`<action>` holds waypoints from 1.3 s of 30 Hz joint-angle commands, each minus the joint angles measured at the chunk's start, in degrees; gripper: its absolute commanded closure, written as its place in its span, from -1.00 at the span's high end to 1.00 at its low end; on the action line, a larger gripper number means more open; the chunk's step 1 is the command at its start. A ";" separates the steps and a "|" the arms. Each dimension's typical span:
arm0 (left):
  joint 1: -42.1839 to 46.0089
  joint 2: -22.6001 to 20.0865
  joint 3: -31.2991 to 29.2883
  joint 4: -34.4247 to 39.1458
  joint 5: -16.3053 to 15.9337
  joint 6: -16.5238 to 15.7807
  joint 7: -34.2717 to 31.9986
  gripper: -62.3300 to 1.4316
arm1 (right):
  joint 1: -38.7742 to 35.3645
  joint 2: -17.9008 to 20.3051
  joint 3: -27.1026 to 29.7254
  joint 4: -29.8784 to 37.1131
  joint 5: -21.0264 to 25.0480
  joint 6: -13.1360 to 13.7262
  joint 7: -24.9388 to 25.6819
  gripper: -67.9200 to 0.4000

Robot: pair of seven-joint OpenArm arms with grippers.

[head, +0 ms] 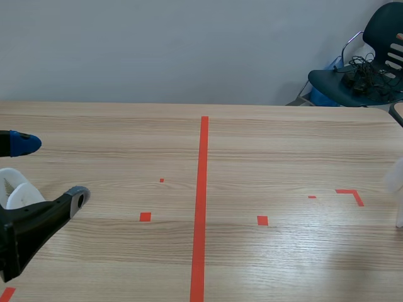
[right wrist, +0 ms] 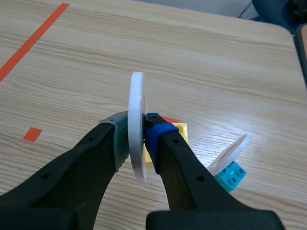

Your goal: Do the leaf sorting experiment

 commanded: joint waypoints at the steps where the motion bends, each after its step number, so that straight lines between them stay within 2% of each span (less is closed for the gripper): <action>1: -0.28 0.28 0.04 0.09 -0.76 0.13 -0.68 1.00 | 2.49 0.50 -0.61 -3.50 0.63 0.02 0.81 -0.85; 8: -0.28 0.28 0.04 0.09 -0.76 0.13 -0.68 1.00 | 9.94 0.50 -0.55 -17.62 0.39 -0.04 2.86 -0.85; 11: -0.28 0.28 0.04 0.07 -0.76 0.13 -0.66 1.00 | 11.21 0.50 -0.55 -20.13 -1.62 -0.33 4.20 -0.85; 16: -0.28 0.28 0.04 0.07 -0.76 0.13 -0.70 1.00 | 10.99 0.50 -0.57 -20.44 -2.99 -2.23 4.70 -0.83; 24: -0.28 0.28 0.04 0.02 -0.76 0.13 -0.61 1.00 | 11.02 0.55 -0.44 -20.35 -3.45 -2.16 4.81 -0.35; 28: -0.28 0.28 0.04 -0.02 -0.76 0.13 -0.61 1.00 | 10.97 0.55 1.18 -19.26 -1.92 -1.20 4.96 -0.11; 32: -0.28 0.28 0.04 -0.02 -0.76 0.13 -0.61 1.00 | 10.82 0.90 4.55 -14.67 2.29 3.08 3.32 0.13; 36: -0.28 0.28 0.04 -0.02 -0.76 0.13 -0.63 1.00 | 10.67 1.55 6.97 -6.51 4.48 3.43 -3.13 0.26; 39: -0.28 0.28 0.04 -0.02 -0.76 0.13 -0.63 1.00 | 10.67 2.99 6.91 -0.70 6.45 3.43 -9.53 0.28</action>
